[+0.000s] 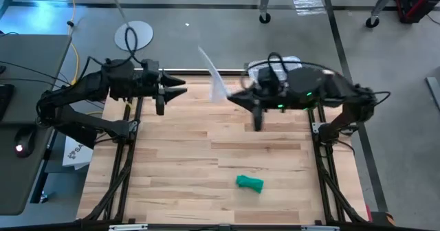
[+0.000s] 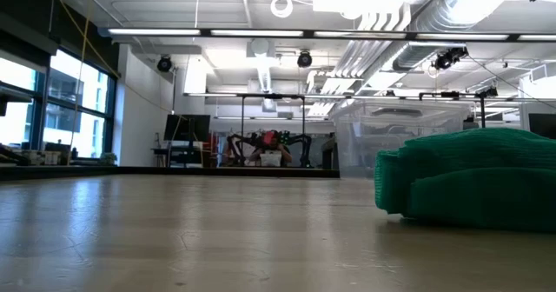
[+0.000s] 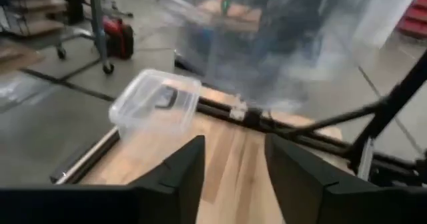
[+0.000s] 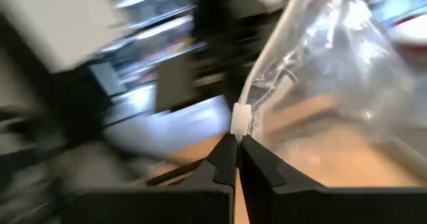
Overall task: Roll bandage
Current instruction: Open the transparent zip bag
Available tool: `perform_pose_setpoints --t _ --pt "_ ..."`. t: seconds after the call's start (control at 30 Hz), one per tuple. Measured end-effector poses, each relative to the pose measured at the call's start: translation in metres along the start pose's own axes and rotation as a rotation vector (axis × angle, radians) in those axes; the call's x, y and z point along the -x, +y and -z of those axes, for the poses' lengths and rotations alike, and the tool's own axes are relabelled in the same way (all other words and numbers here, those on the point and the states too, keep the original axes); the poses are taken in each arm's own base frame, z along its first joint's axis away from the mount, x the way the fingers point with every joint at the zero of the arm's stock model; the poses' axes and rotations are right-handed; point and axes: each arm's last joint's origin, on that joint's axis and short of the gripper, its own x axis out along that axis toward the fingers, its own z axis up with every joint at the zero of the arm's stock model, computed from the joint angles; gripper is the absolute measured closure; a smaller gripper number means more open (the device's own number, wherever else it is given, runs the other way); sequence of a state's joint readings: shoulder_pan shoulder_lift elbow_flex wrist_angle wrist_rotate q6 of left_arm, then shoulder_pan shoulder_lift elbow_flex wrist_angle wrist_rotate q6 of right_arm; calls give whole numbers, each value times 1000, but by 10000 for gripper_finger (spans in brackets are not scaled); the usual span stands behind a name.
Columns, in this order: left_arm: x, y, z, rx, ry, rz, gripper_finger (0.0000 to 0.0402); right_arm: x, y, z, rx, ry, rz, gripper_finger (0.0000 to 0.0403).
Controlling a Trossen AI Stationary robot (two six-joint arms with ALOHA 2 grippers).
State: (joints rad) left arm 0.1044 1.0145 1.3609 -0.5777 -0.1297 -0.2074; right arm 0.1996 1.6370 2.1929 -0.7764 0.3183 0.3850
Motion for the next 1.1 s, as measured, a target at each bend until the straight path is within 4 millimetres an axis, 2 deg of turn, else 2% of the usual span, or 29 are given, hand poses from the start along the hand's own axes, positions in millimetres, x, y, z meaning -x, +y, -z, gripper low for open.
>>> perform_pose_setpoints --t 0.17,0.4,0.53,0.63,0.77,0.93,1.1 --pt "-1 -5 -7 5 -53 144 208 26 -4 -6 -67 111 -246 402" --pt "-4 -16 -29 -3 -275 341 178 37 -2 -7 -41 201 -466 402" --pt "-21 -24 -31 34 -282 442 176 37 -2 -7 -27 202 -474 403" --pt "-33 -31 -28 106 -227 591 176 36 -3 -7 -16 193 -462 403" --pt "-37 -38 -25 138 -146 756 176 40 -2 -5 -56 227 -450 403" --pt "-32 -46 -26 130 -188 713 180 61 -1 2 -45 293 -417 403" --pt "-40 -71 -19 170 -220 636 183 83 -1 2 -5 279 -382 403"
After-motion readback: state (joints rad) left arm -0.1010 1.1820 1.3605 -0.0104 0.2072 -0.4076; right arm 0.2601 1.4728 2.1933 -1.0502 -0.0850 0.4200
